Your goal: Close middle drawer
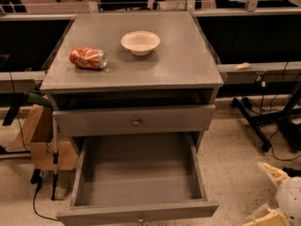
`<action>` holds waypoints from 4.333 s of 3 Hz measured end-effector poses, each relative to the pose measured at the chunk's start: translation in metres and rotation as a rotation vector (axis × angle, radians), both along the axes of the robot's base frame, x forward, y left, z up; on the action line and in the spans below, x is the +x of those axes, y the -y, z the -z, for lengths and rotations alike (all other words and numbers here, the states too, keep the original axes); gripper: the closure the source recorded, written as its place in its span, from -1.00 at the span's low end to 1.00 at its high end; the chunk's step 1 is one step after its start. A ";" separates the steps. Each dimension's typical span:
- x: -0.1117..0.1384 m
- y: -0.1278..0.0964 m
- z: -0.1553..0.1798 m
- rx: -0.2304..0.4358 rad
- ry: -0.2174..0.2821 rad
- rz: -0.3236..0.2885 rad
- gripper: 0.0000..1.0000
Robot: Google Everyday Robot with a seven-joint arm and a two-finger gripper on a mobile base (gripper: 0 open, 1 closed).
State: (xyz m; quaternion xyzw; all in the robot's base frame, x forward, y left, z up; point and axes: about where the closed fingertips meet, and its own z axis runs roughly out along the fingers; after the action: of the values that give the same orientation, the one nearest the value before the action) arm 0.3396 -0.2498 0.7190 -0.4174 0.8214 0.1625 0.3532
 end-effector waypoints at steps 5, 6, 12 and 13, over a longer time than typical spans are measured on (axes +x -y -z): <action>-0.072 -0.041 0.171 0.333 -0.442 0.510 -1.00; -0.072 -0.042 0.180 0.355 -0.463 0.497 -1.00; 0.002 -0.095 0.314 0.448 -0.569 0.718 1.00; 0.040 -0.117 0.310 0.478 -0.511 0.753 1.00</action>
Offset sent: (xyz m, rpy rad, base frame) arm -0.0416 -0.0011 -0.1290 0.2592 0.2868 -0.4461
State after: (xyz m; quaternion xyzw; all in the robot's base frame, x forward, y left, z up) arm 0.3798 -0.1326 0.4087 0.0529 0.9147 0.3043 0.2607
